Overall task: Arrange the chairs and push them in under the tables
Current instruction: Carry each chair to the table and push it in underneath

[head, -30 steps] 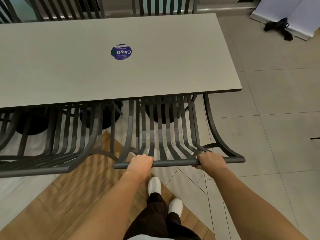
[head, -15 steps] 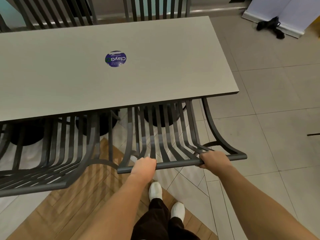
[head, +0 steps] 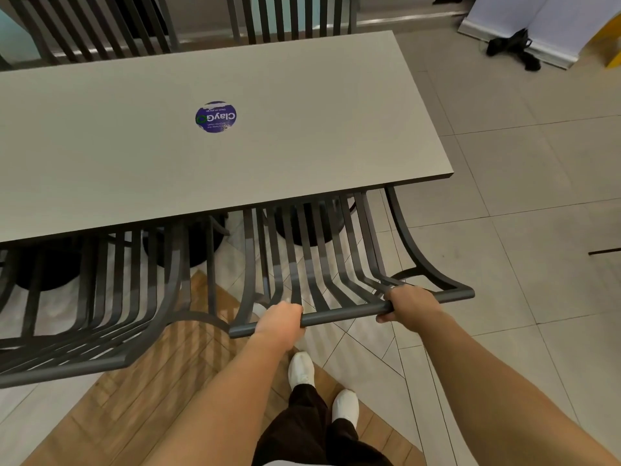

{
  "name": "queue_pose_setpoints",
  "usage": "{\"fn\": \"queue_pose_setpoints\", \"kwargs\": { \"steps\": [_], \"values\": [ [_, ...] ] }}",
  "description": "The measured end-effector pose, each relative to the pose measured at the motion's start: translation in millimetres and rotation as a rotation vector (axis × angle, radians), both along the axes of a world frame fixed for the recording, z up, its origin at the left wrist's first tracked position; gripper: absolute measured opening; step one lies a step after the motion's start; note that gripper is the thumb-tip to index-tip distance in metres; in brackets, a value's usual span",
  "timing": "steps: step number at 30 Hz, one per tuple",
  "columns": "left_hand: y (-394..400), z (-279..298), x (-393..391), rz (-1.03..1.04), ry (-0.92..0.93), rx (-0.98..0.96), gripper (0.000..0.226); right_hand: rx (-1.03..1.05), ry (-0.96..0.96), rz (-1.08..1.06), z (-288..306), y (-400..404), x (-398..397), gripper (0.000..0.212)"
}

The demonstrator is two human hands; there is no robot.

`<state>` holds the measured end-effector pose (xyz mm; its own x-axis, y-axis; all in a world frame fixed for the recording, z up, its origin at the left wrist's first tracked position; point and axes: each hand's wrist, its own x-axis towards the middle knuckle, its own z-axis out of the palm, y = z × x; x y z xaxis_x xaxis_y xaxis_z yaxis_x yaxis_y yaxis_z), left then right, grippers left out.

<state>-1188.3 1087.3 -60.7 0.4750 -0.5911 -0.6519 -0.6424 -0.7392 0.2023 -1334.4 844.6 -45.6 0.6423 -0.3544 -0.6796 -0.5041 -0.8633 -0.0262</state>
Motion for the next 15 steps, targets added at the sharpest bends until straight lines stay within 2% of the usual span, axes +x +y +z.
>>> {"fn": "queue_pose_setpoints", "kwargs": {
  "steps": [4, 8, 9, 13, 15],
  "values": [
    [-5.3, 8.3, 7.2, 0.0, 0.106, 0.051, 0.049, 0.059, -0.006, -0.07, 9.6, 3.4, -0.3, 0.052],
    [-18.3, 23.8, 14.1, 0.018, 0.212, 0.04, 0.092, 0.12, -0.068, -0.148, 25.3, -1.1, -7.6, 0.081],
    [-24.4, 31.0, 15.8, 0.009, 0.215, 0.022, 0.096, 0.115, -0.101, -0.167, 29.5, -4.2, -9.4, 0.086],
    [-58.9, 59.9, 21.9, -0.024, 0.115, -0.103, 0.072, 0.1, -0.194, -0.281, 51.2, -26.3, -16.7, 0.082],
    [-81.6, 72.5, 23.1, -0.031, 0.072, -0.149, 0.068, 0.069, -0.231, -0.305, 61.2, -45.3, -22.0, 0.076]
  ]
}}
